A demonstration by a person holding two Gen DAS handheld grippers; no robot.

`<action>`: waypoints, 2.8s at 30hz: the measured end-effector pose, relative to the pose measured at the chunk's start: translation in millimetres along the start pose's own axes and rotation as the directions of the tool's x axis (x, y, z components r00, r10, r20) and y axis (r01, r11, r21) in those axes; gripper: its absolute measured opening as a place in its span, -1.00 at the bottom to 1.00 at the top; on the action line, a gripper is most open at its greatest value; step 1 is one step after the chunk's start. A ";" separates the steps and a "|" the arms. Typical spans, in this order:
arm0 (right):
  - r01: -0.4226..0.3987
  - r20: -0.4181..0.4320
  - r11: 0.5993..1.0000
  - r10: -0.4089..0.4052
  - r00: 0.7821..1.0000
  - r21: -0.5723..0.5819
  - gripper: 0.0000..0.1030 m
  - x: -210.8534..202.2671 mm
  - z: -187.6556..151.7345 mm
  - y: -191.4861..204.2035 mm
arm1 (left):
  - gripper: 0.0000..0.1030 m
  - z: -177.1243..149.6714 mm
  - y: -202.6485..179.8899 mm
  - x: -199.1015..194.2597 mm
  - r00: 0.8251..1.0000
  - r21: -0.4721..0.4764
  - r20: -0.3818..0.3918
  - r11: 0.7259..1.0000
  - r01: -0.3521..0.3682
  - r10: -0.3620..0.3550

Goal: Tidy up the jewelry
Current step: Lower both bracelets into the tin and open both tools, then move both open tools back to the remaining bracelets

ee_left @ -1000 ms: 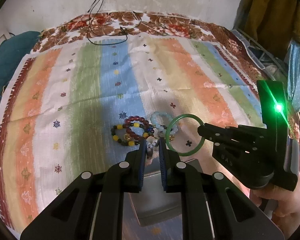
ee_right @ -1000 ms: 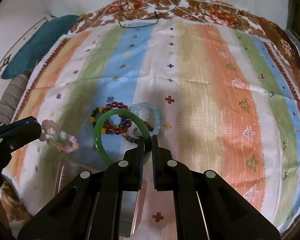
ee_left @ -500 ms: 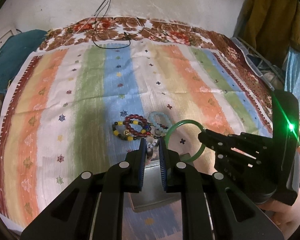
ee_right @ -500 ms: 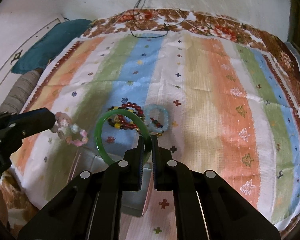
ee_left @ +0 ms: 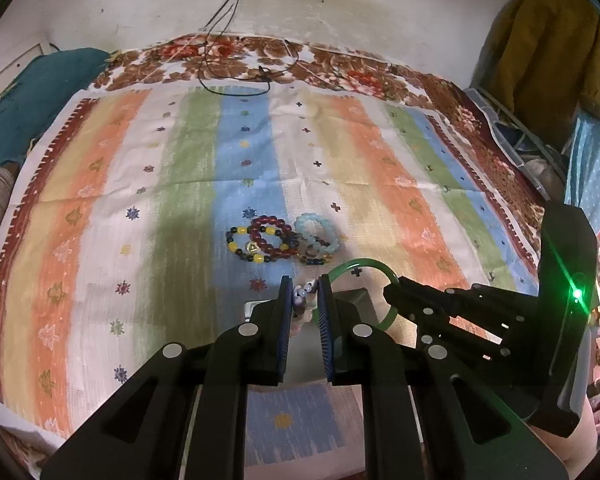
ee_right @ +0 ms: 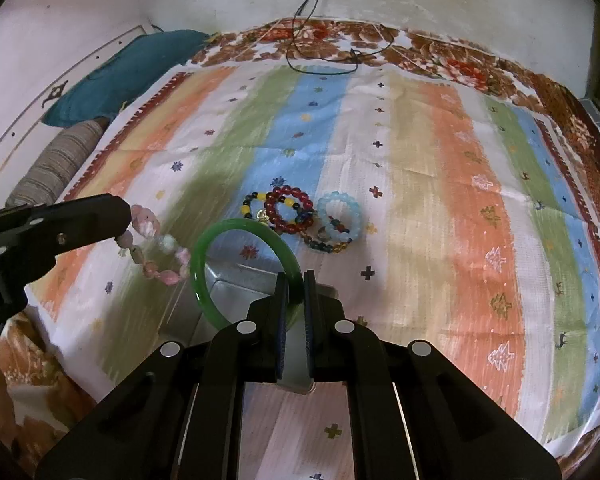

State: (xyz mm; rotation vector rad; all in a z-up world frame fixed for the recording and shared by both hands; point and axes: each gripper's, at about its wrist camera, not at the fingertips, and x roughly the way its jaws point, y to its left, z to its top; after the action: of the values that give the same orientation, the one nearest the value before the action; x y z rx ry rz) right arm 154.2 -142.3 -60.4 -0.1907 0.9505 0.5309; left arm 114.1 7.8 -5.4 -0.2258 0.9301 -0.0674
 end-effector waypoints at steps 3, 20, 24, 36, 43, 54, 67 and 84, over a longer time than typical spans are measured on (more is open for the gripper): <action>-0.001 -0.006 1.000 0.001 1.000 0.000 -0.83 -0.1 -1.8 0.6 | -0.76 -0.6 -0.3 -0.4 1.000 0.002 -0.001 1.000 0.002 -0.002; -0.036 -0.054 0.997 0.040 0.998 0.072 -0.25 9.0 -0.9 -14.5 | -0.04 -3.9 -3.3 5.3 0.999 0.017 -0.005 0.999 -0.045 0.045; -0.039 -0.057 0.995 0.045 0.997 0.093 -0.14 12.4 1.4 -20.2 | 0.07 -1.8 2.0 9.4 0.998 -0.001 -0.008 0.998 -0.063 0.063; -0.029 -0.078 0.992 0.039 0.996 0.120 0.24 29.1 14.5 -31.6 | 0.14 11.1 13.9 43.9 0.994 -0.025 -0.047 0.994 -0.104 0.103; 0.006 -0.098 0.994 0.005 0.995 0.113 0.41 48.9 25.7 -38.8 | 0.20 23.8 17.3 67.1 0.992 -0.014 -0.063 0.994 -0.107 0.106; 0.030 -0.121 0.987 -0.011 0.993 0.157 0.56 84.3 36.3 -55.7 | 0.32 39.4 20.0 110.5 0.987 0.006 -0.098 0.992 -0.129 0.129; 0.082 -0.170 0.986 -0.057 0.984 0.147 0.60 119.7 44.2 -63.8 | 0.32 52.8 32.9 138.4 0.986 -0.023 -0.124 0.993 -0.119 0.115; 0.100 -0.195 0.975 -0.060 0.979 0.199 0.60 157.0 55.1 -82.1 | 0.32 61.8 56.0 182.3 0.971 -0.027 -0.194 0.989 -0.144 0.136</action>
State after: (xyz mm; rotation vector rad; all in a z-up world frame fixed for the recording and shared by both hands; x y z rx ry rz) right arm 309.0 -137.0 -162.4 -0.0908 1.1709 0.3392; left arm 270.3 44.2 -125.6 -0.1930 1.1384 0.0612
